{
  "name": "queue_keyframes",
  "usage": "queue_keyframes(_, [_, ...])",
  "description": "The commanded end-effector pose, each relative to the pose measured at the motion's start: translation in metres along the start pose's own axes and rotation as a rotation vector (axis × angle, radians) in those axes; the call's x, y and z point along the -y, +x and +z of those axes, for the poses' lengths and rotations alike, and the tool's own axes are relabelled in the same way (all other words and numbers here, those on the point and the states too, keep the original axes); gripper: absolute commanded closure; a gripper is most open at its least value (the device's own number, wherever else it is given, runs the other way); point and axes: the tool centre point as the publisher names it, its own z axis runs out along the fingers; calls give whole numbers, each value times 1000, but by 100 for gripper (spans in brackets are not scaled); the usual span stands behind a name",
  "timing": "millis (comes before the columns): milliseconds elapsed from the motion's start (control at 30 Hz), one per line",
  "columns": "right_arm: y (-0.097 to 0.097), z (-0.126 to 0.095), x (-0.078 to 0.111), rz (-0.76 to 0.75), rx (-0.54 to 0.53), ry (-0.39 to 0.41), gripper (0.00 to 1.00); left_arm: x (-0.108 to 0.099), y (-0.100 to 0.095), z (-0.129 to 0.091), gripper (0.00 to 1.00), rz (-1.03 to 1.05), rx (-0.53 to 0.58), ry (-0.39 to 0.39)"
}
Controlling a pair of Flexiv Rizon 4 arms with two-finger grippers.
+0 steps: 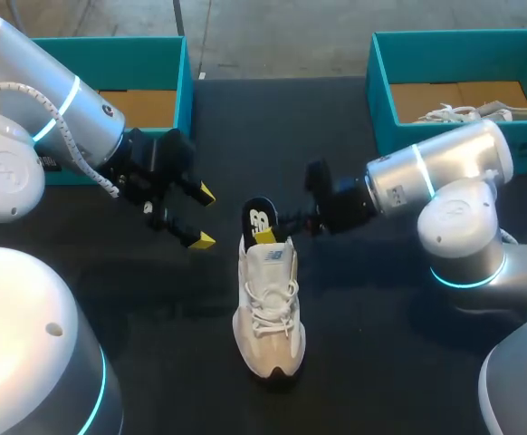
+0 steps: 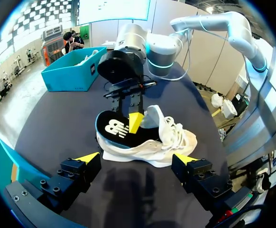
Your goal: Take the shoe out of the shoebox, open the shoe tongue, remove and reinsert the insole, then place the shoe into the shoebox
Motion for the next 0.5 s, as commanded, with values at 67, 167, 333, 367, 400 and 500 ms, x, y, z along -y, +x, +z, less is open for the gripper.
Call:
queue_keyframes(67, [-7, 5, 2, 20, -11, 27, 100, 0, 1, 0, 0, 0, 1, -3])
queue_keyframes(167, [-5, 5, 8, 33, -14, 38, 100, 0, 1, 0, 0, 0, 1, -3])
queue_keyframes(333, [0, 4, 21, 63, -18, 53, 100, 0, 1, 0, 0, 0, 1, -3])
queue_keyframes(367, [1, 4, 23, 67, -19, 56, 100, 0, 1, 0, 0, 0, 1, -3])
queue_keyframes(400, [2, 5, 25, 71, -19, 58, 100, 0, 1, 0, 0, 0, 1, -3])
queue_keyframes(500, [5, 5, 30, 85, -22, 61, 100, 0, 1, 0, 0, 0, 1, -3])
